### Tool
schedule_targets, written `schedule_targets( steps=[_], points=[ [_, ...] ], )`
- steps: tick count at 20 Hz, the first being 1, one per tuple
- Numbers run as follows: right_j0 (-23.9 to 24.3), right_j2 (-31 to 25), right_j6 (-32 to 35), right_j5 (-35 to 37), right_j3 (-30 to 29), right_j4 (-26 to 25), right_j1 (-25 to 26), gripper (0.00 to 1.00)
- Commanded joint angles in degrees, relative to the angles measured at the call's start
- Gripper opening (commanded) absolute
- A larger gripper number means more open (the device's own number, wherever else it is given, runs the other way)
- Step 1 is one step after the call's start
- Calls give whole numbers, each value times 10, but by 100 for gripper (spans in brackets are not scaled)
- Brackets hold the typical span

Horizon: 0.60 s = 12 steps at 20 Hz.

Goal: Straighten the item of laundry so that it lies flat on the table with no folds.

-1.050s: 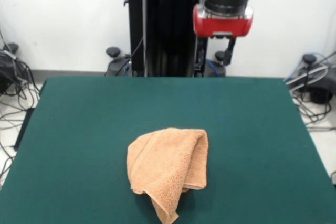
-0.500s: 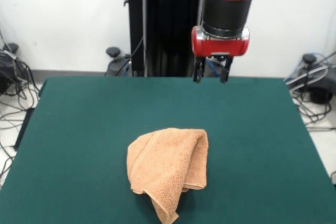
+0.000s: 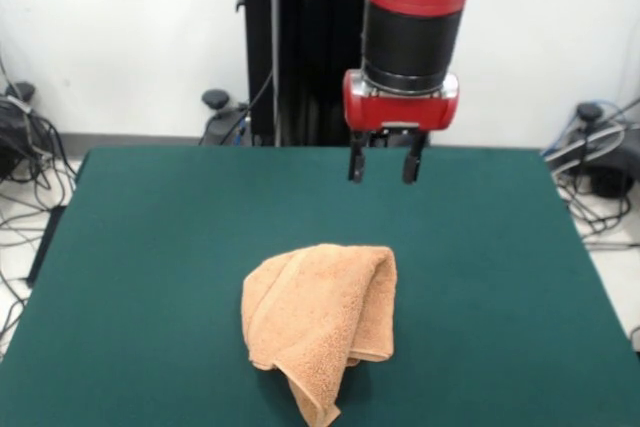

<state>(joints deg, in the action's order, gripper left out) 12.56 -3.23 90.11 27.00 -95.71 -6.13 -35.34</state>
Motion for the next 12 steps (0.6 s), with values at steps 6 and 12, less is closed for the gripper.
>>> schedule_targets(
  steps=[6,12],
  points=[
    [26,-51,-12,48,39,-28,27,100],
    [15,-42,3,20,31,-38,31,100]
  ],
)
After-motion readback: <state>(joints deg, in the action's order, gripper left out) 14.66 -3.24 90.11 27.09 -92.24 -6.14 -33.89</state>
